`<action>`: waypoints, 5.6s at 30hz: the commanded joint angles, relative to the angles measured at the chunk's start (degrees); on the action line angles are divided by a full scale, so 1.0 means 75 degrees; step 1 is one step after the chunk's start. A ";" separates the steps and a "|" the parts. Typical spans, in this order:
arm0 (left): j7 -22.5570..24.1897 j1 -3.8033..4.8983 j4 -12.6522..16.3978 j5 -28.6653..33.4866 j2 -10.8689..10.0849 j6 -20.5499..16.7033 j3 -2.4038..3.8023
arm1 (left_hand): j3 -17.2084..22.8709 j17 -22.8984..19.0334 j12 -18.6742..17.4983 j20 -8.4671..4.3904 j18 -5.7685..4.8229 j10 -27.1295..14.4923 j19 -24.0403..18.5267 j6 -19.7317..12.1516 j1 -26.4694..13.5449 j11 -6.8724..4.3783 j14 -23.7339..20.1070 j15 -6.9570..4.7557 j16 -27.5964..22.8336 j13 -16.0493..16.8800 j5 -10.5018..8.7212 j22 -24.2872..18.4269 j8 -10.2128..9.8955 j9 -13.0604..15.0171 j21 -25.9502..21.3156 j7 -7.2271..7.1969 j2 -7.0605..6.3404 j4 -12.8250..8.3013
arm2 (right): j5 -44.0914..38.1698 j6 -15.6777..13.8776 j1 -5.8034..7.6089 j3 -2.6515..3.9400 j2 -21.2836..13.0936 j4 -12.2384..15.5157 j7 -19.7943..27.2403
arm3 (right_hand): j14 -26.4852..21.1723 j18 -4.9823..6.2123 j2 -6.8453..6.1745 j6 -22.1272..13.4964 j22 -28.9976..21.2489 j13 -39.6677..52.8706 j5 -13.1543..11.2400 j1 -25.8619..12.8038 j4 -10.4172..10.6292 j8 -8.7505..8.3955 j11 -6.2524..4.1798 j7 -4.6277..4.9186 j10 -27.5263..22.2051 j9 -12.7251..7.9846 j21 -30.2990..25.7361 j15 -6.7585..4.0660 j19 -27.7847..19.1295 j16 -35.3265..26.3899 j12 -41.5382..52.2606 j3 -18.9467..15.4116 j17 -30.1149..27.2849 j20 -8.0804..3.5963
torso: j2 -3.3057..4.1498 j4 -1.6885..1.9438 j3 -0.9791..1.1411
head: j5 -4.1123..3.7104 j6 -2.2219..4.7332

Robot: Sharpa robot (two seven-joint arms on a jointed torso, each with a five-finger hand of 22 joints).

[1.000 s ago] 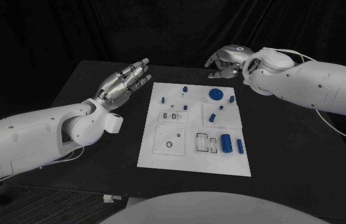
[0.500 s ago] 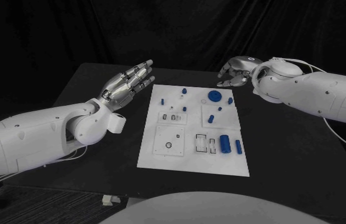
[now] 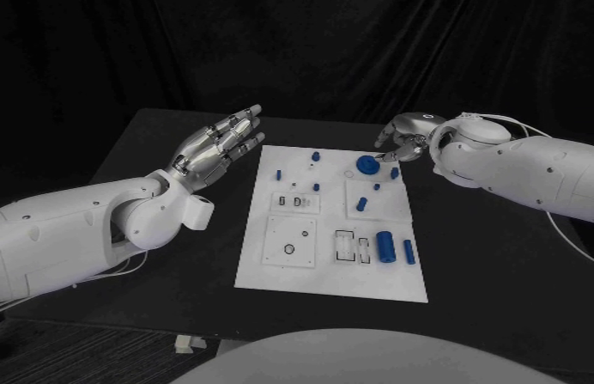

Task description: Assemble the parts on the task board

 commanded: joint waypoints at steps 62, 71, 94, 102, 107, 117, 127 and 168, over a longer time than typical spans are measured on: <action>-0.0227 -0.0032 -0.0060 -0.0010 0.0039 0.0435 0.0007 | 0.0058 -0.0010 0.0047 0.0070 0.0017 0.0006 -0.0018 0.0027 0.0118 0.0076 -0.0003 0.0074 -0.0027 0.0011 0.0043 -0.0012 0.0058 0.0011 -0.0026 0.0020 -0.0010 0.0022 | -0.0233 0.0479 -0.0548 0.0007 0.1063 -0.1167 -0.0271 | 0.0801 -0.0030 0.0058 -0.0950 0.1963 0.2009 0.2211 0.0383 -0.0791 0.2515 0.0114 0.0223 0.0812 0.1419 -0.0018 0.0096 0.0727 0.0020 0.0026 0.0534 0.2008 0.0080 | -0.0010 -0.0004 -0.0003 | 0.0009 0.0001; -0.0263 -0.0034 -0.0063 -0.0010 0.0033 0.0489 0.0007 | 0.0065 -0.0010 0.0055 0.0075 0.0016 0.0007 -0.0018 0.0047 0.0121 0.0097 -0.0003 0.0074 -0.0027 0.0012 0.0047 -0.0012 0.0067 0.0014 -0.0026 0.0036 -0.0004 0.0025 | -0.0233 0.0368 -0.0571 0.0007 0.1027 -0.1088 -0.0182 | 0.0801 -0.0019 0.0007 -0.0872 0.1944 0.2009 0.2783 0.0599 -0.1098 0.2790 0.0159 0.0282 0.0812 0.1615 -0.0050 0.0114 0.0704 0.0020 0.0026 0.0965 0.2008 0.0095 | -0.0009 -0.0004 -0.0005 | 0.0018 0.0001; -0.0362 -0.0038 -0.0085 -0.0010 0.0011 0.0585 0.0007 | 0.0082 -0.0010 0.0071 0.0098 0.0015 0.0010 -0.0018 0.0051 0.0126 0.0135 -0.0003 0.0103 -0.0027 0.0015 0.0048 -0.0012 0.0073 0.0015 -0.0026 0.0074 0.0010 0.0028 | -0.0240 -0.0127 -0.0033 0.0007 0.0815 0.0118 0.0047 | 0.0801 -0.0033 -0.0085 -0.0698 0.1972 0.2009 0.2368 0.0333 -0.1031 0.2977 0.0220 0.0336 0.0812 0.1745 -0.0009 0.0178 0.0736 0.0020 0.0026 0.0995 0.2008 0.0152 | -0.0017 -0.0002 -0.0007 | 0.0032 0.0001; -0.0383 -0.0039 -0.0076 -0.0010 0.0012 0.0599 0.0007 | 0.0085 -0.0010 0.0081 0.0109 0.0012 0.0011 -0.0018 0.0053 0.0127 0.0140 -0.0003 0.0119 -0.0027 0.0016 0.0047 -0.0012 0.0076 0.0015 -0.0026 0.0079 0.0011 0.0028 | -0.0240 0.0078 0.0003 0.0008 0.1252 -0.0059 0.0168 | 0.0801 -0.0038 -0.0073 -0.0677 0.1979 0.2009 0.2341 0.0334 -0.1030 0.2982 0.0220 0.0336 0.0812 0.1747 0.0003 0.0180 0.0745 0.0020 0.0026 0.1008 0.2008 0.0154 | -0.0023 0.0006 -0.0012 | 0.0025 0.0001; -0.0412 -0.0038 -0.0059 -0.0009 0.0004 0.0578 0.0007 | 0.0088 -0.0010 0.0092 0.0118 0.0010 0.0014 -0.0018 0.0074 0.0129 0.0148 -0.0003 0.0130 -0.0027 0.0018 0.0047 -0.0012 0.0084 0.0018 -0.0026 0.0085 0.0011 0.0027 | -0.0240 0.0213 -0.0003 0.0008 0.1562 -0.0281 0.0201 | 0.0801 -0.0039 -0.0072 -0.0687 0.1982 0.2009 0.2317 0.0333 -0.1032 0.2962 0.0222 0.0344 0.0812 0.1738 0.0007 0.0183 0.0748 0.0020 0.0026 0.1018 0.2008 0.0157 | -0.0014 0.0009 -0.0007 | 0.0003 0.0001; -0.0464 -0.0037 -0.0032 -0.0008 0.0015 0.0562 0.0007 | 0.0088 -0.0010 0.0107 0.0124 0.0008 0.0017 -0.0018 0.0087 0.0129 0.0151 -0.0003 0.0136 -0.0027 0.0020 0.0047 -0.0012 0.0090 0.0020 -0.0026 0.0088 0.0008 0.0027 | -0.0239 0.0397 -0.0093 0.0009 0.2117 -0.0772 0.0294 | 0.0801 -0.0038 -0.0064 -0.0704 0.1980 0.2009 0.2285 0.0334 -0.1034 0.2923 0.0226 0.0351 0.0812 0.1719 0.0003 0.0187 0.0745 0.0020 0.0026 0.1041 0.2008 0.0161 | -0.0012 0.0014 -0.0015 | -0.0019 0.0001; -0.0456 -0.0036 -0.0034 -0.0008 0.0033 0.0569 0.0007 | 0.0091 -0.0007 0.0130 0.0139 0.0006 0.0026 -0.0018 0.0112 0.0134 0.0165 -0.0001 0.0153 -0.0021 0.0023 0.0048 -0.0012 0.0102 0.0023 -0.0026 0.0101 0.0000 0.0025 | -0.0239 0.0557 -0.0183 0.0010 0.2426 -0.1075 0.0310 | 0.0801 -0.0037 -0.0083 -0.0780 0.1979 0.2009 0.2173 0.0314 -0.1043 0.2733 0.0253 0.0385 0.0812 0.1626 0.0000 0.0209 0.0743 0.0020 0.0026 0.1104 0.2008 0.0179 | -0.0008 0.0014 -0.0012 | -0.0040 0.0001; -0.0485 -0.0037 -0.0088 -0.0009 0.0096 0.0664 0.0007 | 0.0112 -0.0006 0.0129 0.0168 0.0006 0.0029 -0.0018 0.0119 0.0152 0.0190 0.0000 0.0178 -0.0018 0.0022 0.0064 -0.0012 0.0110 0.0023 -0.0026 0.0123 0.0010 0.0021 | -0.0240 0.0336 -0.0256 0.0011 0.2640 -0.1232 0.0272 | 0.0801 -0.0004 0.0134 -0.2782 0.1932 0.2009 0.1866 0.0350 -0.1225 0.0122 -0.0223 -0.0180 0.0812 -0.0092 -0.0101 -0.0181 0.0678 0.0020 0.0026 0.1576 0.2008 -0.0163 | -0.0011 -0.0011 -0.0005 | -0.0026 0.0001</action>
